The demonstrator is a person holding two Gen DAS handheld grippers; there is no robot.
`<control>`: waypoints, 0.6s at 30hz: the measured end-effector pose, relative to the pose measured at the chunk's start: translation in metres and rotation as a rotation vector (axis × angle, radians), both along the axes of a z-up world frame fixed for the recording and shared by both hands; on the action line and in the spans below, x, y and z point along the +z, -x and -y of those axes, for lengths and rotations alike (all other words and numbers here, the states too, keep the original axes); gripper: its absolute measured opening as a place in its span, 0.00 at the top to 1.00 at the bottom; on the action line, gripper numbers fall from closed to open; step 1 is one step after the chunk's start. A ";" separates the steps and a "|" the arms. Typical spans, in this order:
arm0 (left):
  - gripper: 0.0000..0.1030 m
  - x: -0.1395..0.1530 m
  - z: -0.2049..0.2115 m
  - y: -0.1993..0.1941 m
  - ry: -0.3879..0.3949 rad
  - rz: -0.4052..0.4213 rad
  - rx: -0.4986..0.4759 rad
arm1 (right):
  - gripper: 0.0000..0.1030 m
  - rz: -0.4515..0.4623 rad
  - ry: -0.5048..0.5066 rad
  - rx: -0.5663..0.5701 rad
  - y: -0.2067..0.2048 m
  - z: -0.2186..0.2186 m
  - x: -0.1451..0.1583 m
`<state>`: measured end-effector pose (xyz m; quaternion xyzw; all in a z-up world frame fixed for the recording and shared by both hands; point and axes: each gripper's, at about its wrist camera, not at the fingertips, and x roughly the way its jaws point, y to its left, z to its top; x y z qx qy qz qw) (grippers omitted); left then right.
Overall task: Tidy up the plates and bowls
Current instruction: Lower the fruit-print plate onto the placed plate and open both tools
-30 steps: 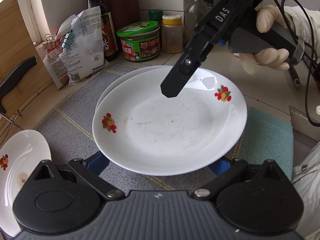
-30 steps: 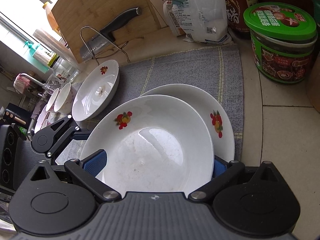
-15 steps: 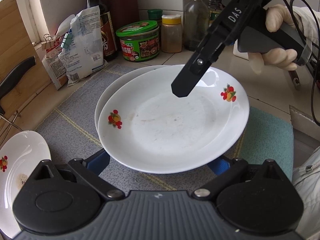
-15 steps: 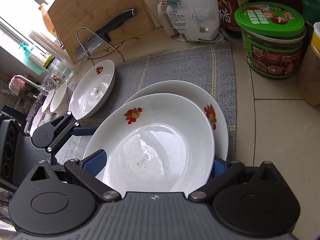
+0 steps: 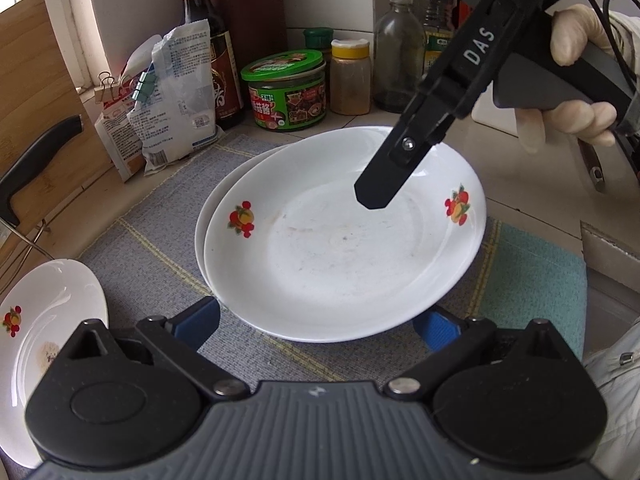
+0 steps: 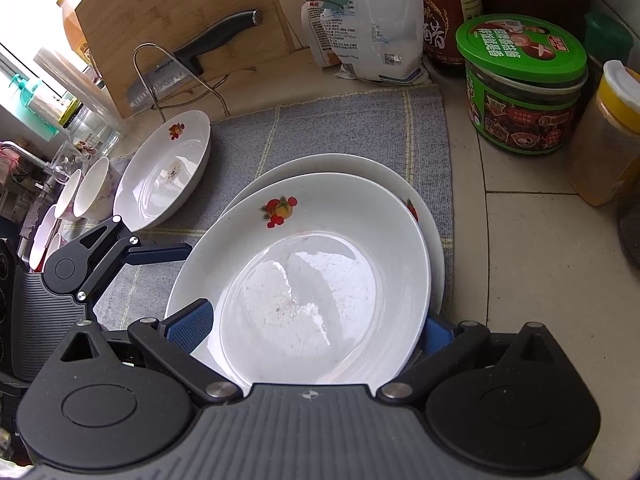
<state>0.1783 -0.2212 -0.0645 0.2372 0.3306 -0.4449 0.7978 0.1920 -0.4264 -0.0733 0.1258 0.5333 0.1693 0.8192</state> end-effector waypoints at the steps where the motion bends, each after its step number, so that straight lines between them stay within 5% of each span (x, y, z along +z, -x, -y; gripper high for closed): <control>1: 0.01 0.000 0.000 0.001 0.002 0.003 0.002 | 0.00 0.000 0.011 0.000 0.001 -0.001 0.001; 18: 0.01 0.000 -0.001 0.006 0.008 0.013 0.041 | 0.00 0.021 0.121 -0.005 0.018 -0.016 0.005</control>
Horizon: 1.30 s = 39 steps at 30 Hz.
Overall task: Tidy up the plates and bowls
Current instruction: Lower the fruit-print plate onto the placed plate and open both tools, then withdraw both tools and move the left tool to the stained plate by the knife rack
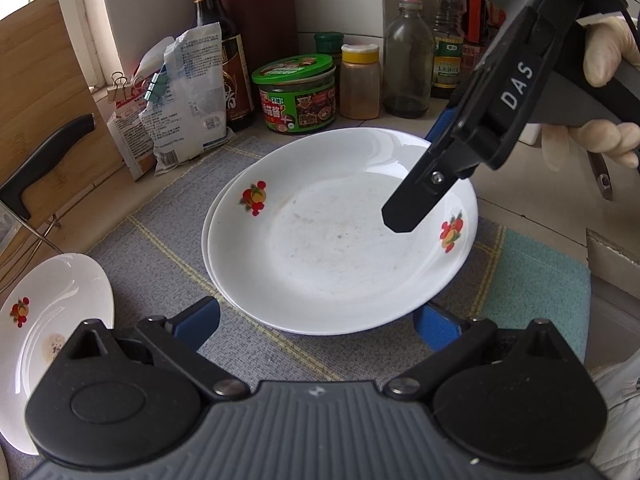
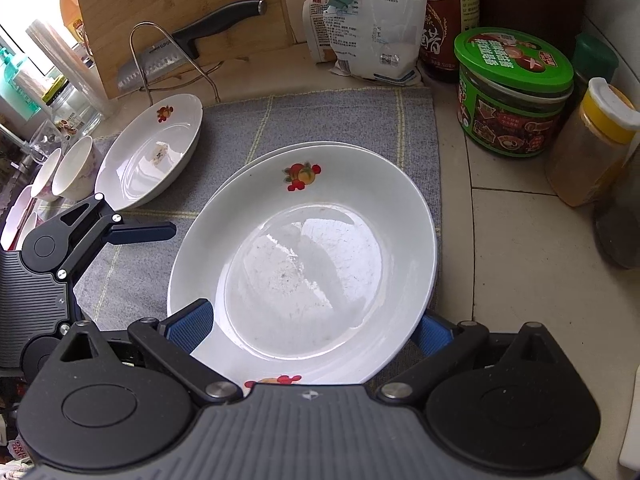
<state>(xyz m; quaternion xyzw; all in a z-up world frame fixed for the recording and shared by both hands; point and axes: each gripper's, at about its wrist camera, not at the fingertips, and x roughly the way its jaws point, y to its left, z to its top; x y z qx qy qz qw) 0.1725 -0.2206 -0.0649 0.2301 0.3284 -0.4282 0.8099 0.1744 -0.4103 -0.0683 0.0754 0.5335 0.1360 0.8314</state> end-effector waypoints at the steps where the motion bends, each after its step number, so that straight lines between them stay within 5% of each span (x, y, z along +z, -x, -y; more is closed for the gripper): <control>1: 0.01 0.000 0.000 -0.001 0.002 -0.002 0.003 | 0.00 0.000 0.005 0.001 0.001 0.000 0.000; 13: 0.01 0.009 -0.004 0.007 0.005 0.044 0.049 | 0.00 0.052 0.029 0.017 0.018 -0.001 0.008; 21: 0.01 0.031 -0.033 0.015 0.057 0.063 0.248 | 0.00 0.216 0.082 0.070 0.035 -0.016 0.019; 28: 0.01 0.041 -0.077 0.009 0.067 0.088 0.382 | 0.00 0.339 0.152 0.134 0.042 -0.055 0.024; 39: 0.01 0.042 -0.145 -0.040 0.073 0.080 0.355 | 0.00 0.357 0.237 0.122 0.032 -0.146 0.014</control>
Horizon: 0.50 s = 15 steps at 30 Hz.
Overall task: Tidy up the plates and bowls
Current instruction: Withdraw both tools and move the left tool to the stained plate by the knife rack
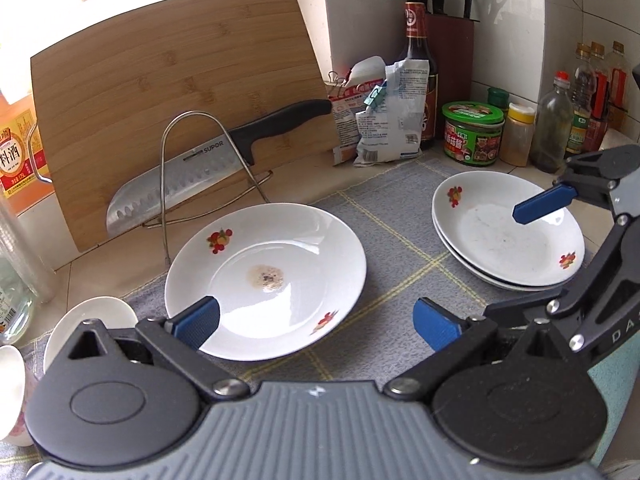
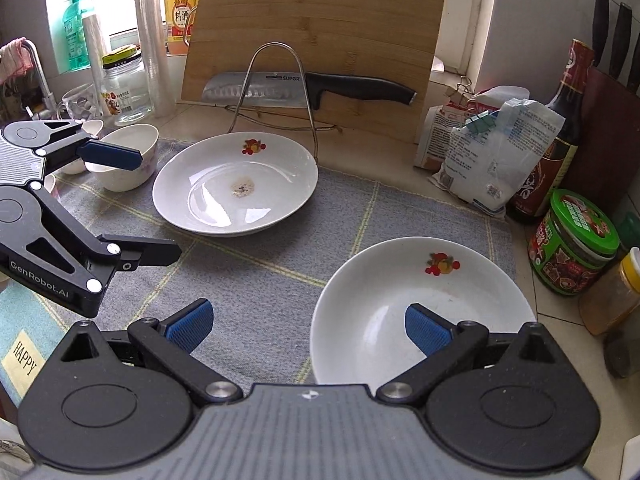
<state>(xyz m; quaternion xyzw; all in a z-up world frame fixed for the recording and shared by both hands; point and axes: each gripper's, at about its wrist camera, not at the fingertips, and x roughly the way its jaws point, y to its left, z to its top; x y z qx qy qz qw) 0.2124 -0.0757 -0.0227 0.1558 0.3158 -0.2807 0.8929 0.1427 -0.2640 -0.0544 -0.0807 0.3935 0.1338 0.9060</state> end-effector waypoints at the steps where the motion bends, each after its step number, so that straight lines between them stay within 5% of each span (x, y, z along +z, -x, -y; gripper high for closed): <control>1: 0.01 0.000 -0.005 -0.004 0.004 -0.009 -0.003 | 0.00 -0.001 0.002 -0.010 -0.001 -0.009 -0.002; 15: 0.01 0.005 -0.040 -0.037 -0.025 -0.080 -0.008 | 0.00 -0.006 0.048 -0.005 -0.019 -0.094 -0.035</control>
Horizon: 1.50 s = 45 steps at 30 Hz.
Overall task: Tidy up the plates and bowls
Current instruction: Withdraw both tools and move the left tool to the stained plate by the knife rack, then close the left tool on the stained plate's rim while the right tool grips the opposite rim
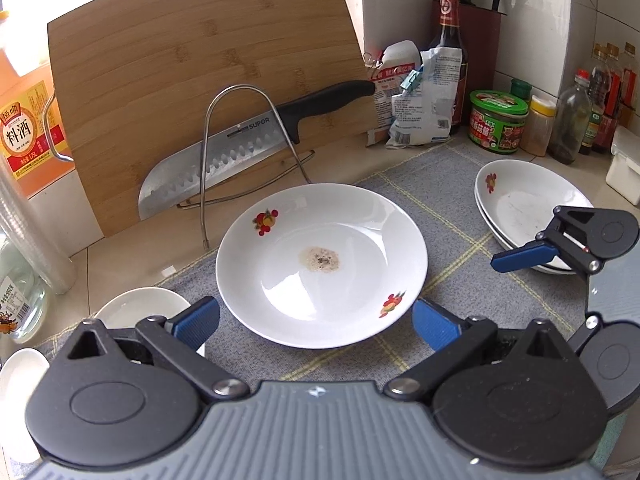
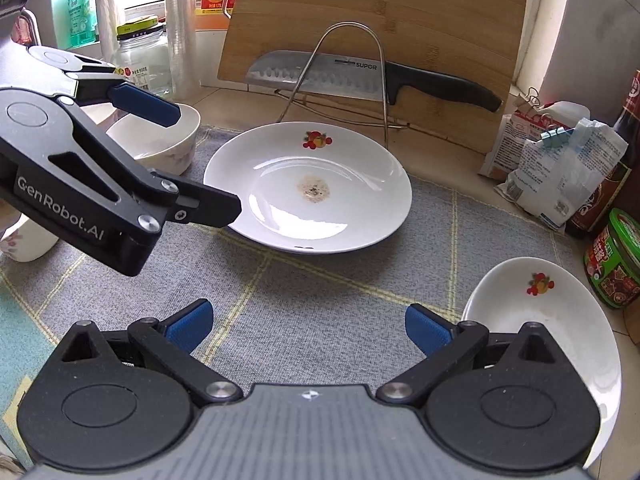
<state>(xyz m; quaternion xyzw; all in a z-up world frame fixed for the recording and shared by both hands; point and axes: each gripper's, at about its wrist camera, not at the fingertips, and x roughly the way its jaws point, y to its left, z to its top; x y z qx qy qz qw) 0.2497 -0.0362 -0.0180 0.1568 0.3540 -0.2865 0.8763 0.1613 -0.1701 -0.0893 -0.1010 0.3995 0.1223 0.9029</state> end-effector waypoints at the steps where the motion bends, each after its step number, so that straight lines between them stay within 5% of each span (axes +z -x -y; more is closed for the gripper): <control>1: 0.01 -0.001 -0.001 -0.006 0.002 -0.018 -0.010 | 0.00 -0.003 0.001 0.003 -0.003 -0.001 -0.002; 16: 0.02 -0.006 0.003 -0.086 -0.028 -0.250 0.025 | 0.00 -0.055 -0.041 -0.004 -0.041 0.002 -0.036; 34: 0.04 -0.030 0.032 -0.146 -0.081 -0.292 0.074 | 0.00 -0.025 -0.054 0.038 -0.057 0.007 -0.038; 45: 0.24 -0.050 0.037 -0.159 -0.103 -0.334 0.044 | 0.00 -0.019 -0.052 0.064 -0.071 0.006 -0.037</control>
